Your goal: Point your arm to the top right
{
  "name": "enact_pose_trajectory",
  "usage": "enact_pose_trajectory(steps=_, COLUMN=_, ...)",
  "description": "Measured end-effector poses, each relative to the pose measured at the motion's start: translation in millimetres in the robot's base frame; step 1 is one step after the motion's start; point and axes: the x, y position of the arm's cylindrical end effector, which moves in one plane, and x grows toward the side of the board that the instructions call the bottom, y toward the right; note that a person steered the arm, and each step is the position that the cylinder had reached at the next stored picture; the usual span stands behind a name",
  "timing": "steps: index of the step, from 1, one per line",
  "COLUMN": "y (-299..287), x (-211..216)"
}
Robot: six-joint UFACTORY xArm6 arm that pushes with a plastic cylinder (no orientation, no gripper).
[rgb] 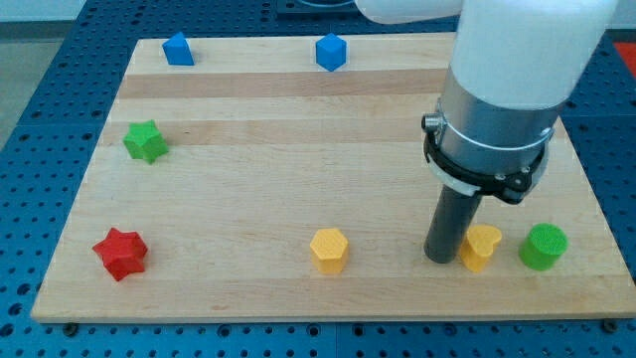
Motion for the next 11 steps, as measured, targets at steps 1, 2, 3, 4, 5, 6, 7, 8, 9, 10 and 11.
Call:
enact_pose_trajectory(steps=1, y=15.1, x=0.0)
enact_pose_trajectory(steps=2, y=26.4, x=-0.6)
enact_pose_trajectory(steps=3, y=27.2, x=-0.6)
enact_pose_trajectory(steps=4, y=27.2, x=-0.6)
enact_pose_trajectory(steps=5, y=24.9, x=-10.4)
enact_pose_trajectory(steps=6, y=24.6, x=-50.5)
enact_pose_trajectory(steps=7, y=36.8, x=-100.3)
enact_pose_trajectory(steps=8, y=73.7, x=-141.5)
enact_pose_trajectory(steps=9, y=113.9, x=-191.8)
enact_pose_trajectory(steps=10, y=151.1, x=-241.4)
enact_pose_trajectory(steps=11, y=175.8, x=-283.8)
